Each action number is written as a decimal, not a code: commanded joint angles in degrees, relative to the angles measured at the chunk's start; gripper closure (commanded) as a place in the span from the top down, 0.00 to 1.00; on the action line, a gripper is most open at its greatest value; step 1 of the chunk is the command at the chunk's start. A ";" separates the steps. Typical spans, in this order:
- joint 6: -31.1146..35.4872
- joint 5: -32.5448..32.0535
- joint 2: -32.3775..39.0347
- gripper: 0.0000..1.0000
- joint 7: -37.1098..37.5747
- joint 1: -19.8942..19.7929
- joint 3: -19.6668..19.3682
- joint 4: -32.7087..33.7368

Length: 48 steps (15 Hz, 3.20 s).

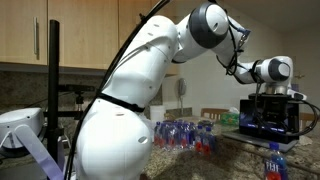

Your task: Move the three bottles to the right, one at a time

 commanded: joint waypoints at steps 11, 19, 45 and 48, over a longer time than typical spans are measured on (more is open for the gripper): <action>-0.23 -1.80 -0.88 1.00 4.18 14.06 7.36 3.63; -0.58 -2.26 6.12 1.00 15.96 21.21 7.70 11.02; -6.43 -1.48 15.44 0.97 31.00 23.06 4.83 22.56; -6.68 -1.52 15.52 1.00 30.82 23.02 4.76 22.57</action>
